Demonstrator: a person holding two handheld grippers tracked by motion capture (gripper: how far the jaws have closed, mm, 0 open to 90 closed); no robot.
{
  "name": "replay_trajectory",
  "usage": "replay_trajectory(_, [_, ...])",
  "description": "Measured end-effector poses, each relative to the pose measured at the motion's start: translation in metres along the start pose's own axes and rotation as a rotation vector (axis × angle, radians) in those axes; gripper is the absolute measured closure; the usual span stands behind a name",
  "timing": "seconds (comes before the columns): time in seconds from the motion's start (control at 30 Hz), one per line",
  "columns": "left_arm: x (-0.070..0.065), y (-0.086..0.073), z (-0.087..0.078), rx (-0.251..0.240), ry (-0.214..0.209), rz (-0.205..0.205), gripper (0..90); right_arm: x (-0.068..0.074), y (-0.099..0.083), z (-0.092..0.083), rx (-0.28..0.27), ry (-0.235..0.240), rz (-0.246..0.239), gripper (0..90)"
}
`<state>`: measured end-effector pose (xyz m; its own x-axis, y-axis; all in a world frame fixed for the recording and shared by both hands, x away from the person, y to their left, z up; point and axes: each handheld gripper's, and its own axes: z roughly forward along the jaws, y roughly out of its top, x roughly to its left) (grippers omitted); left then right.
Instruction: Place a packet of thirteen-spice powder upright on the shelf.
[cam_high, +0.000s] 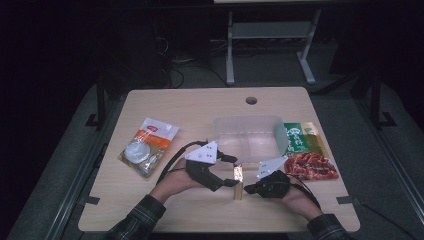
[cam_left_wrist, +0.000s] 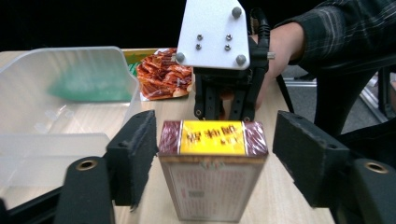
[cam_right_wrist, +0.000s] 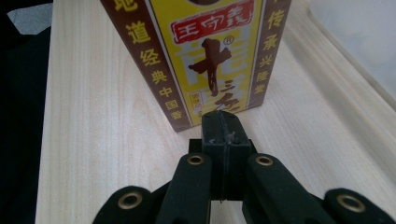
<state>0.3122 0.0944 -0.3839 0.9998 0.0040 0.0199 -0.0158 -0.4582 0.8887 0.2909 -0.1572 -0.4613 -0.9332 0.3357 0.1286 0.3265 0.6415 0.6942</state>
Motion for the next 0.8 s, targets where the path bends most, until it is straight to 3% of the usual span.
replay_trajectory(0.2, [0.0,-0.008,-0.009,0.008,0.018,-0.039,26.2,0.0,-0.001,-0.005,-0.013,-0.001,0.02,90.0])
replay_trajectory(0.23, [0.0,-0.008,-0.009,0.008,0.018,-0.039,25.7,-0.002,-0.001,-0.007,-0.015,-0.01,0.003,89.9])
replay_trajectory(0.27, [-0.001,-0.01,-0.009,0.01,0.02,-0.043,25.0,-0.001,-0.001,-0.009,-0.028,-0.007,0.027,88.6])
replay_trajectory(0.4, [-0.005,-0.022,-0.015,0.047,0.042,-0.074,23.3,-0.003,-0.003,-0.014,-0.035,-0.015,0.03,82.5])
replay_trajectory(0.53, [-0.01,-0.044,-0.026,0.114,0.078,-0.126,20.8,-0.006,-0.004,-0.021,-0.036,-0.009,0.014,66.3])
replay_trajectory(0.6, [-0.013,-0.053,-0.03,0.139,0.088,-0.149,20.0,-0.005,-0.004,-0.024,-0.047,0.006,0.031,57.5])
replay_trajectory(0.8, [-0.022,-0.073,-0.04,0.183,0.138,-0.204,18.5,-0.007,-0.005,-0.034,-0.074,-0.004,0.005,41.8])
